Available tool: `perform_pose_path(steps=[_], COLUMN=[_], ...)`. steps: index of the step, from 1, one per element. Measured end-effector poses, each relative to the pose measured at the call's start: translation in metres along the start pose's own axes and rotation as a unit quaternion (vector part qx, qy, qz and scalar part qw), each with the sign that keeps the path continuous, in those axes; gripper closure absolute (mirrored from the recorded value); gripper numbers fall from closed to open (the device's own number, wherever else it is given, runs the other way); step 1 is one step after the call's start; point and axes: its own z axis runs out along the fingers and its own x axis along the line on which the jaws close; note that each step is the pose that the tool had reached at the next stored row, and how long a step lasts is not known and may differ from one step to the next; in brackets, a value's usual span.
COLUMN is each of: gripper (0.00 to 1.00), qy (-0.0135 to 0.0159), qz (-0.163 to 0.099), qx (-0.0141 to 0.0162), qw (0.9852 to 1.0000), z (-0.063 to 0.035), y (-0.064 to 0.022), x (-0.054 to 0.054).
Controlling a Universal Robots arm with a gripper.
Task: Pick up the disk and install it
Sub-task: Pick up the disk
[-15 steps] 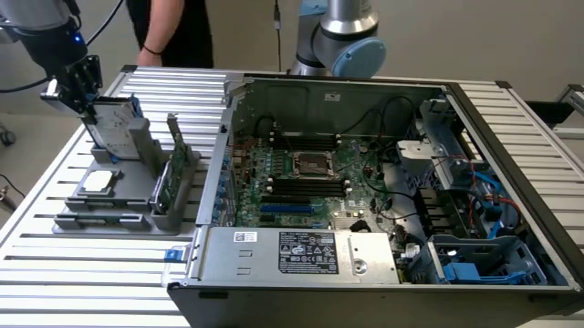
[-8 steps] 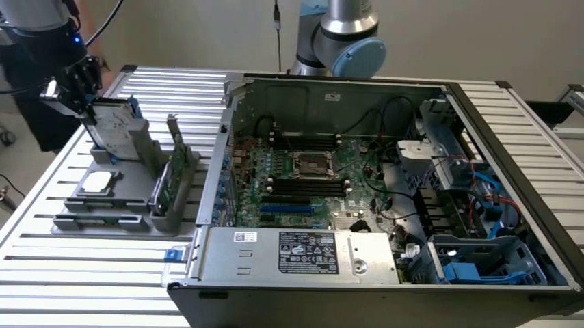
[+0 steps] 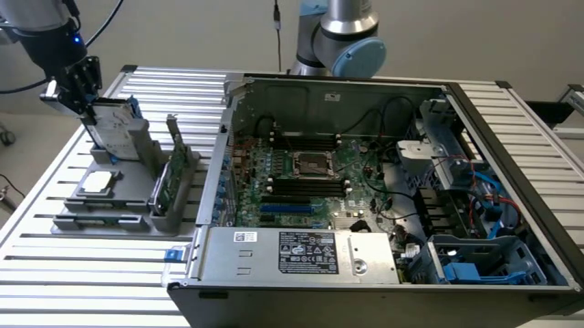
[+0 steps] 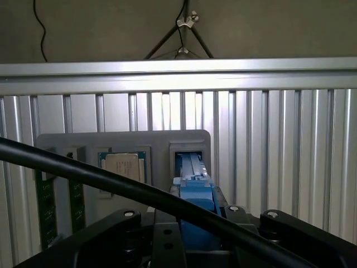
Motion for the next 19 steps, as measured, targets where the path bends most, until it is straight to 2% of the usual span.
perform_pose_path(steps=[5,14,16,19], gripper=[0.67,0.67,0.67,0.67], qy=[0.0000,0.0000,0.0000,0.0000], qz=[0.000,-0.001,-0.001,-0.001], qx=[-0.0001,0.0001,0.0001,0.0001], qw=[1.0000,1.0000,1.0000,1.0000], z=[-0.0011,-0.0098,-0.0136,-0.0248], y=[0.0000,-0.0001,-0.0001,-0.0001], x=[0.000,0.000,0.000,0.000])
